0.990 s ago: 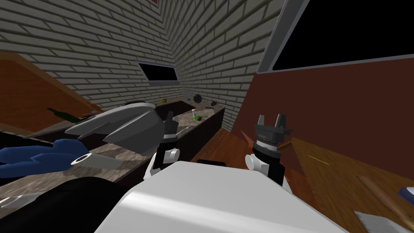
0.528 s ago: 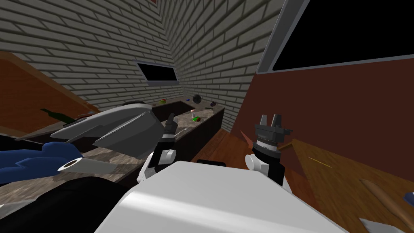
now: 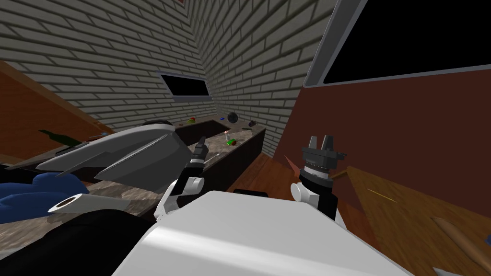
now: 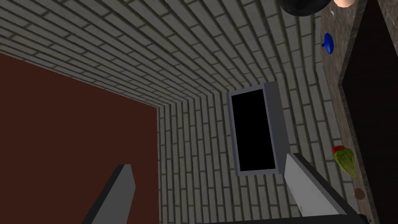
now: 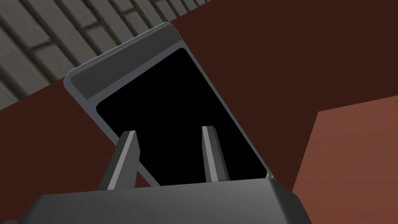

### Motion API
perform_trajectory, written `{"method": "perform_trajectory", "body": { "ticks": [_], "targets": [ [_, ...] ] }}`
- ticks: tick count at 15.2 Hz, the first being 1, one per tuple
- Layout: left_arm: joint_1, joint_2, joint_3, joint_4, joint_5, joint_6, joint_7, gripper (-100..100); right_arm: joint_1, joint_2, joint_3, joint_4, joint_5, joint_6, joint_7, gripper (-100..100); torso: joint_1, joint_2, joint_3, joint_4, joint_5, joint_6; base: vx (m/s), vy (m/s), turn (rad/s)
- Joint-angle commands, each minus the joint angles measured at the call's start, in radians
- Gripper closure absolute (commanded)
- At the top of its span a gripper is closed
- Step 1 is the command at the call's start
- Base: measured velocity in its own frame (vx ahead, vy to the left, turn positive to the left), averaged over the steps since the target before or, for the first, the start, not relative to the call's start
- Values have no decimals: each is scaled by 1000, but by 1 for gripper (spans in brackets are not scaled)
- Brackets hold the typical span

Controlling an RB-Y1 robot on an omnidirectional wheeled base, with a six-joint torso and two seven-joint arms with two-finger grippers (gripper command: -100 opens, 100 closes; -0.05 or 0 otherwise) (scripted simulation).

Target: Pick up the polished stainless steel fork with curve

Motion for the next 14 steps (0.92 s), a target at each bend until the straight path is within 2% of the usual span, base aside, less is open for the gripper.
{"method": "perform_trajectory", "body": {
  "ticks": [1, 2, 3, 4, 6, 7, 9, 10, 11, 13, 14],
  "targets": [
    [-2, 5, 7, 9, 4, 31, 3, -100, 0, 0, 0, 0, 0, 0, 0, 0, 0, 0, 0, 0, 0, 0, 55, -23, 2],
    [2, 19, 29, 14, 17, 66, 12, -100, 0, 0, 0, 0, 0, 0, 0, 0, 0, 0, 0, 0, 0, 0, 53, -19, -7],
    [2, 19, 29, 14, 17, 86, 12, -100, 0, 0, 0, 0, 0, 0, 0, 0, 1, 0, 0, 0, 0, 0, 62, -24, -13],
    [6, 31, 52, 20, 31, 112, 21, -100, 0, 0, 0, 0, 0, 0, 0, 0, 1, 0, 0, 0, 0, 0, 80, -47, -21],
    [6, 31, 52, 20, 31, 144, 21, -100, 0, 0, 0, 0, 0, 0, 0, 0, 0, 0, 0, 0, 0, 0, 60, -38, 0],
    [10, 43, 77, 27, 46, 169, 31, -100, 0, 0, 0, 0, 0, 0, 0, 0, 0, 0, 0, 0, 0, 0, 62, -27, -11],
    [10, 43, 77, 27, 46, 204, 31, -100, 0, 0, 0, 0, 0, 0, 0, 0, 1, 0, 0, 0, 0, 0, 60, -23, -8],
    [10, 43, 77, 27, 46, 204, 31, -100, 0, 0, 0, 0, 0, 0, 0, 0, 1, 1, 0, 0, 0, 0, 27, -11, 1],
    [15, 54, 102, 33, 61, 240, 42, -100, 0, 0, 0, 0, 0, 0, 0, 0, 1, 2, 1, 0, 0, 0, 43, -17, -16],
    [15, 54, 102, 33, 61, 266, 42, -100, 0, 0, 0, 0, 0, 0, 0, 0, 1, 1, 1, 0, 0, 0, 53, -23, -7],
    [19, 64, 128, 40, 77, 297, 53, -100, 0, 0, 0, 0, 0, 0, 0, 0, 1, 1, 1, 0, 0, 0, 61, -21, -15]
  ]
}}
